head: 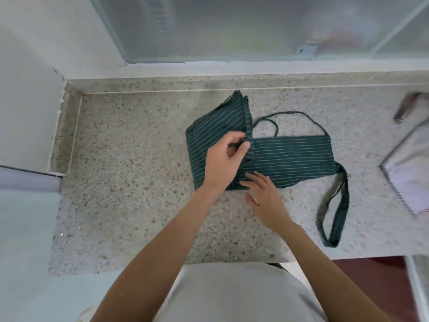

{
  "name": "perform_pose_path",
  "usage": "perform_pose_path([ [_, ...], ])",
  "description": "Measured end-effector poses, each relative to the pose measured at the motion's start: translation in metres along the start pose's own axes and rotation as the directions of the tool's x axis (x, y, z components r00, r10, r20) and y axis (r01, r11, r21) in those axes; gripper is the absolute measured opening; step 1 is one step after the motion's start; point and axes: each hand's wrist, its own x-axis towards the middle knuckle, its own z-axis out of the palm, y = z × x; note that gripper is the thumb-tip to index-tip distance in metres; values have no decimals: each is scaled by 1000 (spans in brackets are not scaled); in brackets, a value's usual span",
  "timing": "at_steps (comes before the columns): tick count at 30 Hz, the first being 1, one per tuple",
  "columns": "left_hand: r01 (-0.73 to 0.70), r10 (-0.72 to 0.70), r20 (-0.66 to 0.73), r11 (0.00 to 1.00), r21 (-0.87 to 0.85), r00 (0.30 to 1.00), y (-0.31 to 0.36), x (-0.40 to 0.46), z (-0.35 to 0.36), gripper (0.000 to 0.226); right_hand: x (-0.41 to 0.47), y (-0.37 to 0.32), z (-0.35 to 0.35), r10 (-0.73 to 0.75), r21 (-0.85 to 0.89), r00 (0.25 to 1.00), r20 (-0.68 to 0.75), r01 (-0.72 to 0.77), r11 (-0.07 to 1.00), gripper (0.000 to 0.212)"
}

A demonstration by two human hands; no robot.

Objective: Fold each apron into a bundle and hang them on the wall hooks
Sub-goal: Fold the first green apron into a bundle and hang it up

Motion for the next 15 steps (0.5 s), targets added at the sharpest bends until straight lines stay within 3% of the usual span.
perform_pose_path([
  [3,-80,70,148,994,68,986,5,-1,66,21,-23,48,-53,223,87,957,-186,-210,974,24],
  [7,27,-94,301,975,219,949,-19,-7,144,23,-34,112,-92,415,138,878,-241,-392,910,24],
  [11,104,-286,399,902,419,871,-44,-12,169,35,-20,148,-93,464,133,872,-158,-447,885,29],
  [15,4,-144,285,898,441,948,-51,-15,132,37,7,152,-89,419,162,904,-81,-403,901,35],
])
